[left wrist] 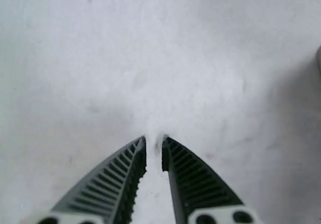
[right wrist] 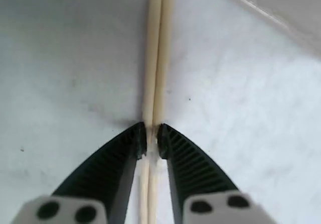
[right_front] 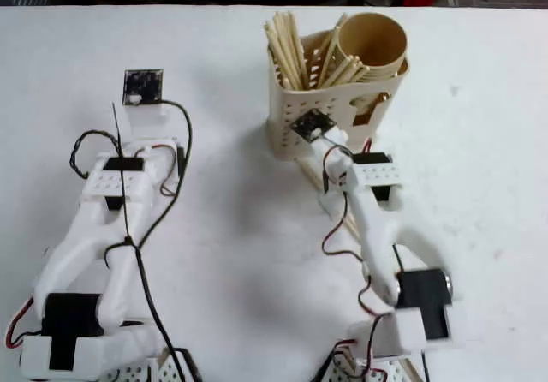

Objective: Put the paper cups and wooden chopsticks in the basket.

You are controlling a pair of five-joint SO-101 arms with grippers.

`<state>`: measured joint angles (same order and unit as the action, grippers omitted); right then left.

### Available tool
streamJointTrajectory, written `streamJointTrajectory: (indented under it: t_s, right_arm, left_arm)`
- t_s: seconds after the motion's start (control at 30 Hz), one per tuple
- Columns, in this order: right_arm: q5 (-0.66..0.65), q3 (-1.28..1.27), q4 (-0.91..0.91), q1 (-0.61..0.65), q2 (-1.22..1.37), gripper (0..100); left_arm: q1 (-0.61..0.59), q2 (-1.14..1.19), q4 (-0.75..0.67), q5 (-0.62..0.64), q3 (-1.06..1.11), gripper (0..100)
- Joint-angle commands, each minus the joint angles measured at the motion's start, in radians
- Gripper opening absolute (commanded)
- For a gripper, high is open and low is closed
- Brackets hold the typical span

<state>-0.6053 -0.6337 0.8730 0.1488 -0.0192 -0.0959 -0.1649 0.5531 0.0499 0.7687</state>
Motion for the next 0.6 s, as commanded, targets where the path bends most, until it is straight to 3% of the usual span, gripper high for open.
streamJointTrajectory:
  t_s: [0.0, 0.13, 0.27, 0.4, 0.57]
  right_arm:
    - [0.040, 0.005, 0.050, -0.008, -0.170, 1.6]
    - [0.091, 0.002, 0.110, -0.004, -0.349, 1.6]
    - [0.057, -0.018, 0.143, 0.008, -0.440, 1.6]
    - [-0.014, -0.074, 0.142, 0.008, -0.371, 2.5]
    - [-0.038, -0.092, 0.033, 0.001, -0.179, 14.4]
  left_arm:
    - [-0.004, -0.047, -0.017, -0.003, -0.018, 8]
    - [-0.004, -0.047, -0.017, -0.003, -0.018, 8]
    - [-0.004, -0.047, -0.017, -0.003, -0.018, 8]
    - [-0.005, -0.047, -0.017, -0.003, -0.018, 8]
    - [-0.004, -0.047, -0.015, -0.003, -0.017, 8]
